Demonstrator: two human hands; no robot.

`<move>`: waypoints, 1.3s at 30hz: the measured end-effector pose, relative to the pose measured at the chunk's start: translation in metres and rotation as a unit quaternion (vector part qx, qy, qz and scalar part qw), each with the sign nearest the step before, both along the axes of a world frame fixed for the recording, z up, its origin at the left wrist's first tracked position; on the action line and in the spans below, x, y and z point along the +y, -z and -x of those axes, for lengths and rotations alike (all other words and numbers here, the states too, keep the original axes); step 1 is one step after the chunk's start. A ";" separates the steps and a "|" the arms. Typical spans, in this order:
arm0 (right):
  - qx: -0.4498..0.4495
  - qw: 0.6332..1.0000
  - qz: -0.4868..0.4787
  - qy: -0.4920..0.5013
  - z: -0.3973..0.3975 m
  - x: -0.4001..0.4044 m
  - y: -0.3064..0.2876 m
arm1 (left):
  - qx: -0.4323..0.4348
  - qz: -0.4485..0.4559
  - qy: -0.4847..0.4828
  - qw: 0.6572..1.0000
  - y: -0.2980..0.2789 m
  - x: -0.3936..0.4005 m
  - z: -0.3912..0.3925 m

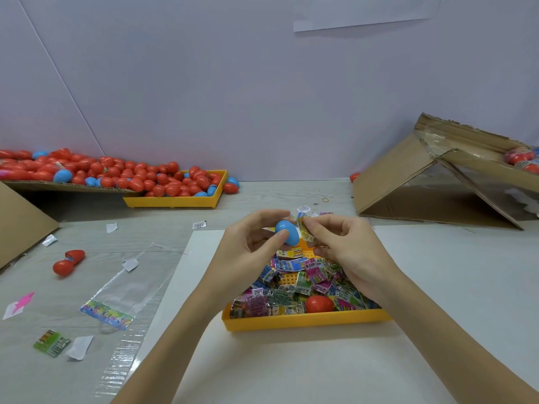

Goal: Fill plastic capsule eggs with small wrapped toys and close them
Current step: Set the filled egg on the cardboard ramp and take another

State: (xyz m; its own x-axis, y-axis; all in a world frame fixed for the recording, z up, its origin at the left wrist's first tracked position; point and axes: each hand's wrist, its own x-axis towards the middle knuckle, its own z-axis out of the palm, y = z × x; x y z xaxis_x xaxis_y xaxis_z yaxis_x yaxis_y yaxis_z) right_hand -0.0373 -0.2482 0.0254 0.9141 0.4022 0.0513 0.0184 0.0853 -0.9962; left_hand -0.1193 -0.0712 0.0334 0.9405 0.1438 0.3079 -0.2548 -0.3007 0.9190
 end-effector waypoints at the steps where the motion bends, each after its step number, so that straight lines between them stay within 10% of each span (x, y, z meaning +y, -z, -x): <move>1: -0.004 1.000 -0.001 -0.002 0.001 0.000 0.000 | 0.002 -0.004 -0.001 1.000 0.001 0.000 0.000; 39: -0.157 0.982 0.099 0.015 0.001 -0.001 0.003 | -0.028 -0.052 0.001 0.998 0.008 0.003 -0.004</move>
State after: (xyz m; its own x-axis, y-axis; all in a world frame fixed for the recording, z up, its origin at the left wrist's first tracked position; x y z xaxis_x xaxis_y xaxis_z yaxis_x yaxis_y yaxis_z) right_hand -0.0381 -0.2490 0.0224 0.8773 0.4055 0.2569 0.3277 -0.1147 -0.9378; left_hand -0.1149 -0.0682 0.0259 0.9218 0.1077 0.3724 -0.3047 -0.3926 0.8678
